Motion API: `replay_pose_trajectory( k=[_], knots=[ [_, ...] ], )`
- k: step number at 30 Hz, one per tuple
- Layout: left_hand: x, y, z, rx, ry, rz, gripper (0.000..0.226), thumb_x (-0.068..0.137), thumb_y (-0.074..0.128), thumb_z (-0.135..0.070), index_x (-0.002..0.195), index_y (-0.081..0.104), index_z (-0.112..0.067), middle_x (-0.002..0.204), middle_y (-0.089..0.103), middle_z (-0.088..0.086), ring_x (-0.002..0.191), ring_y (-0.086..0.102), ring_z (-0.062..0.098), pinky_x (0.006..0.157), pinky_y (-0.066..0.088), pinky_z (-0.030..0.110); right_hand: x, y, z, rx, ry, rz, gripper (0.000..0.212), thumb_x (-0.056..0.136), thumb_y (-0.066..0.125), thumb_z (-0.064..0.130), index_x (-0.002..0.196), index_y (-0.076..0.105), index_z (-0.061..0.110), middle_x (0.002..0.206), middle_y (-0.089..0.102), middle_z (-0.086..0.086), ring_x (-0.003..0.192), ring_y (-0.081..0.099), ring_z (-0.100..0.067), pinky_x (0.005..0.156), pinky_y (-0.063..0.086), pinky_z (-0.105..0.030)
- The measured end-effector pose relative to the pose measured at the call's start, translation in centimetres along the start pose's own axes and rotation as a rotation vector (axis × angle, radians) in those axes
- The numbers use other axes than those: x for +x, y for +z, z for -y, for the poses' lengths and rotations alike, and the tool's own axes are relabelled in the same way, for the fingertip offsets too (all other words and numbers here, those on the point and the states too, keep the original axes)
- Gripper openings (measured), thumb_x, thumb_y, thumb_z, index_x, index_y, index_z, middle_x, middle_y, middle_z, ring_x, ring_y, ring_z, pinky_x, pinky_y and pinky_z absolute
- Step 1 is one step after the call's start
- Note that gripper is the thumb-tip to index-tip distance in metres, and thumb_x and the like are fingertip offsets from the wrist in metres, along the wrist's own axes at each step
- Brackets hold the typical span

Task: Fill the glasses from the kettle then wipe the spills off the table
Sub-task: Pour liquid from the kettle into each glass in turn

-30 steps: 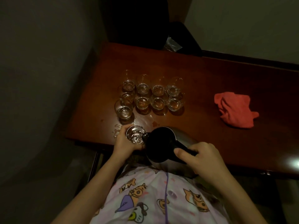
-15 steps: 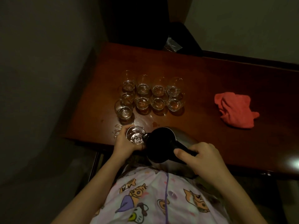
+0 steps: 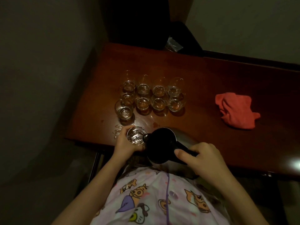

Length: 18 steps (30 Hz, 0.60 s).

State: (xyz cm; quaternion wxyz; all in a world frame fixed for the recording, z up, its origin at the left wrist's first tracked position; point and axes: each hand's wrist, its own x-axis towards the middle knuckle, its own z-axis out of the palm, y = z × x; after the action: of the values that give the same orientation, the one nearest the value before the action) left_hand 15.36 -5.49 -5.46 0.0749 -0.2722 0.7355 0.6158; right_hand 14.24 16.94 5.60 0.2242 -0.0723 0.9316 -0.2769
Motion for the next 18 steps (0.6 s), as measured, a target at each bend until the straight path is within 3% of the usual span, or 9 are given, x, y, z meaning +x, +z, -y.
replay_pose_trajectory(
  k=[3,9,13,18],
  knots=[
    [-0.04,0.01,-0.09,-0.011,-0.01,0.005,0.083,0.05,0.082,0.011,0.122,0.049,-0.015,0.106,0.052,-0.007,0.088,0.049,-0.003,0.066,0.039,0.012,0.08,-0.18,0.0,0.001,-0.006,0.002,0.057,0.076,0.06,0.055,0.047,0.053,0.007,0.035,0.034,0.001,0.032,0.032,-0.012,0.043,0.022,-0.028],
    [0.04,0.02,-0.15,0.004,-0.022,0.003,0.084,0.051,0.082,0.01,0.123,0.048,-0.016,0.101,0.048,-0.012,0.085,0.045,-0.003,0.065,0.037,0.012,0.16,-0.23,0.13,-0.004,-0.004,0.011,0.057,0.078,0.061,0.053,0.05,0.057,0.003,0.036,0.036,0.002,0.032,0.032,-0.012,0.043,0.023,-0.028],
    [0.13,0.02,-0.21,0.009,-0.026,0.01,0.084,0.052,0.082,0.009,0.124,0.048,-0.016,0.107,0.05,-0.006,0.084,0.046,-0.004,0.064,0.036,0.01,0.25,-0.26,0.19,-0.011,0.0,0.004,0.058,0.076,0.06,0.054,0.051,0.057,0.002,0.037,0.037,0.001,0.033,0.033,-0.012,0.043,0.023,-0.028],
    [0.29,0.04,-0.15,0.005,-0.033,0.01,0.084,0.052,0.082,0.01,0.124,0.047,-0.017,0.106,0.049,-0.006,0.092,0.048,0.006,0.065,0.036,0.012,0.32,-0.24,0.09,0.0,0.0,0.006,0.056,0.077,0.06,0.054,0.049,0.056,0.005,0.035,0.037,0.001,0.033,0.034,-0.012,0.042,0.022,-0.026]
  ],
)
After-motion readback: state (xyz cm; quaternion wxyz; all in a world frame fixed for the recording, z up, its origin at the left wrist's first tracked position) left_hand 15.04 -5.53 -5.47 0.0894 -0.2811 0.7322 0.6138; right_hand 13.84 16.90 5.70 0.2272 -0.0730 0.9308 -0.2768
